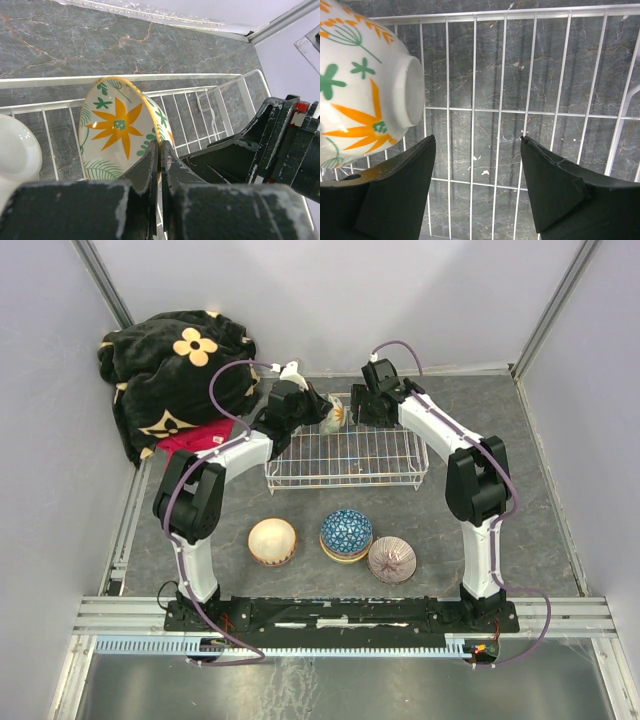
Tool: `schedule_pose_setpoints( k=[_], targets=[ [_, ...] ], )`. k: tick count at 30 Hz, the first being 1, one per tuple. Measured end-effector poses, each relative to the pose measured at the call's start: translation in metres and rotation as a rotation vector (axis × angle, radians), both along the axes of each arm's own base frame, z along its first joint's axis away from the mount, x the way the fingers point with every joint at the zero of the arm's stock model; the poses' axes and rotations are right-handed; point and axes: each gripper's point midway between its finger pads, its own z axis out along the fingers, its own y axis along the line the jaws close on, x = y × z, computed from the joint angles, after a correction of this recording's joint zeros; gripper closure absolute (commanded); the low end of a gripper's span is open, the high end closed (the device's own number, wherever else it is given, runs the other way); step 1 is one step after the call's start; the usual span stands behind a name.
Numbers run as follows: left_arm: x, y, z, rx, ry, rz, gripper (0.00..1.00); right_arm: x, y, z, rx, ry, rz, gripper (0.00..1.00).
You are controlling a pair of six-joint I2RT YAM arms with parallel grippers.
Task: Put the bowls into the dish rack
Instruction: Turn the bowl upside down on the dish rack.
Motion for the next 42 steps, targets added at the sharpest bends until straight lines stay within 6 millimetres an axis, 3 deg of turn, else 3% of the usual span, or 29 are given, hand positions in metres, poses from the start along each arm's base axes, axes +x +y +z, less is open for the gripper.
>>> schedule_pose_setpoints(
  k=[30, 39, 42],
  targets=[
    [-0.001, 0.035, 0.001, 0.061, 0.059, 0.114, 0.97, 0.004, 0.005, 0.004, 0.029, -0.006, -0.005, 0.23],
    [0.003, 0.065, 0.000, 0.109, 0.085, 0.221, 0.97, 0.003, 0.008, 0.005, 0.040, -0.004, 0.004, 0.23],
    [0.002, 0.085, -0.017, 0.164, 0.143, 0.274, 0.95, 0.003, 0.009, 0.005, 0.041, -0.003, 0.006, 0.23]
  ],
)
